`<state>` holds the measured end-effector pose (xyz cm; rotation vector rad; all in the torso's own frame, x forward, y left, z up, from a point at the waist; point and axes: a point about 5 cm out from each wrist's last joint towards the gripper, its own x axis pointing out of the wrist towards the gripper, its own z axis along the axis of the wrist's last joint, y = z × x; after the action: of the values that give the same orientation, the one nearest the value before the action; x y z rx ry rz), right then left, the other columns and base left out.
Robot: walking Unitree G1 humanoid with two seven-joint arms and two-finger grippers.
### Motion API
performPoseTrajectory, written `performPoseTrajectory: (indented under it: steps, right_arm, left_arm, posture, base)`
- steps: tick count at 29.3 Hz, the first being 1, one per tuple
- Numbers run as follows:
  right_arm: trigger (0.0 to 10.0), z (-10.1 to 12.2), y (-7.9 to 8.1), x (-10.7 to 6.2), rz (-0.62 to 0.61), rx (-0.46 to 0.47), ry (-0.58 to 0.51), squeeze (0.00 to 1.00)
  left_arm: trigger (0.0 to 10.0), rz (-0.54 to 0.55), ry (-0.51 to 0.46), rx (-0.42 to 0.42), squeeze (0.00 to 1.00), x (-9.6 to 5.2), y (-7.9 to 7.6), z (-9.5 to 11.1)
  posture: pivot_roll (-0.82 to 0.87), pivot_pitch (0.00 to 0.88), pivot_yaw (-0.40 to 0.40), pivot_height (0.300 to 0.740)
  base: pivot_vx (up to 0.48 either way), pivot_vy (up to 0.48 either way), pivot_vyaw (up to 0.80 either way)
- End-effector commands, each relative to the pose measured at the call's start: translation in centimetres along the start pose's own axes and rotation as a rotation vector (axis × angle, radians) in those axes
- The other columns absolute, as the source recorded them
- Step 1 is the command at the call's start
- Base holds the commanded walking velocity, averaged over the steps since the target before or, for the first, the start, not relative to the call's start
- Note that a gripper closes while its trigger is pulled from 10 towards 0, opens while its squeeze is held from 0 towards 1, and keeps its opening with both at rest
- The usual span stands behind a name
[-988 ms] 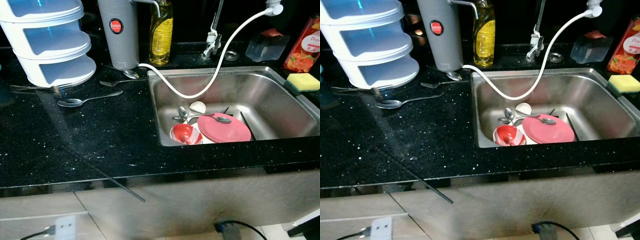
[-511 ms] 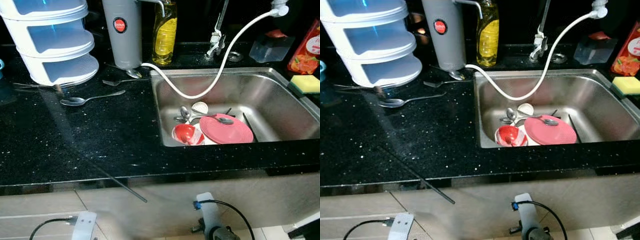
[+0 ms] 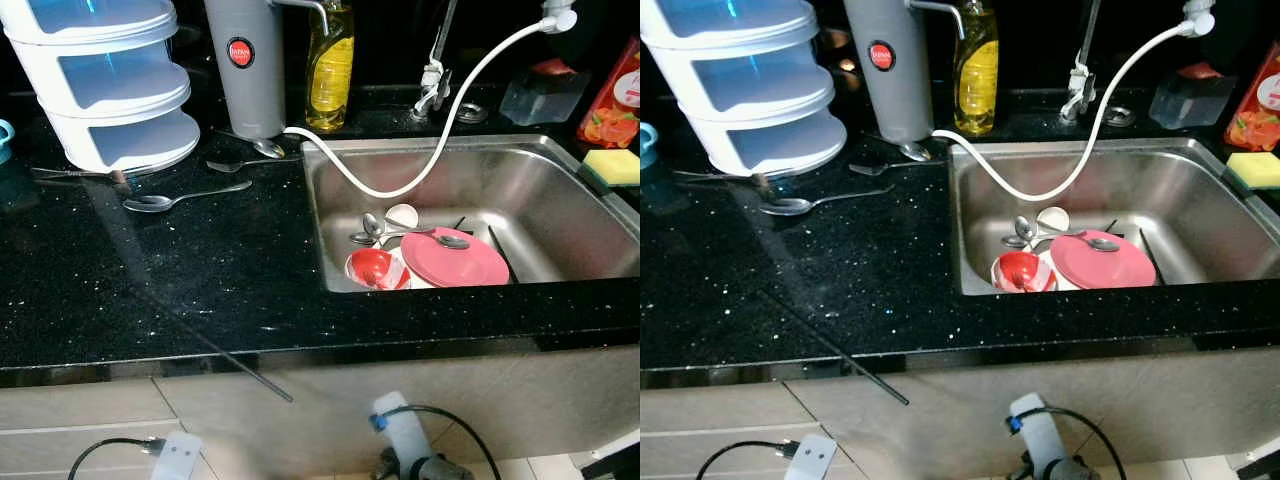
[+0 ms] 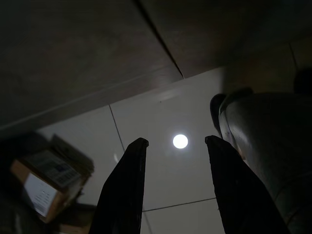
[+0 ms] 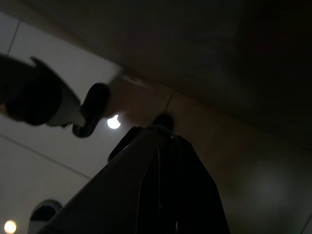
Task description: Kitchen organization
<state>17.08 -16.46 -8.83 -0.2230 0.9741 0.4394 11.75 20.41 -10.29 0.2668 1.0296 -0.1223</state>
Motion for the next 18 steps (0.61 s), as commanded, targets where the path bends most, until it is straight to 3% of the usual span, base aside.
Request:
performPoseTrajectory:
  steps: [1,10,18]
  right_arm:
    - [10.0,-0.2,0.2,0.0,0.009,-0.018,0.011,0.0]
    - [10.0,0.5,0.4,0.1,0.043,-0.002,-0.03,0.0]
    - [10.0,0.2,-0.1,0.1,0.013,-0.057,0.038,0.0]
  left_arm:
    - [10.0,-0.003,0.023,0.028,0.0,0.0,-0.1,-0.4]
    - [10.0,0.006,0.021,0.045,0.0,-0.2,0.1,-0.7]
    - [10.0,0.038,0.047,0.035,0.0,-0.4,0.3,-1.6]
  posture:
    - [0.09,0.0,0.009,0.74]
    - [0.08,0.0,0.013,0.74]
    - [0.09,0.0,0.0,0.74]
  base:
    - [0.0,0.0,0.0]
    - [0.0,0.0,0.0]
    - [0.0,0.0,0.0]
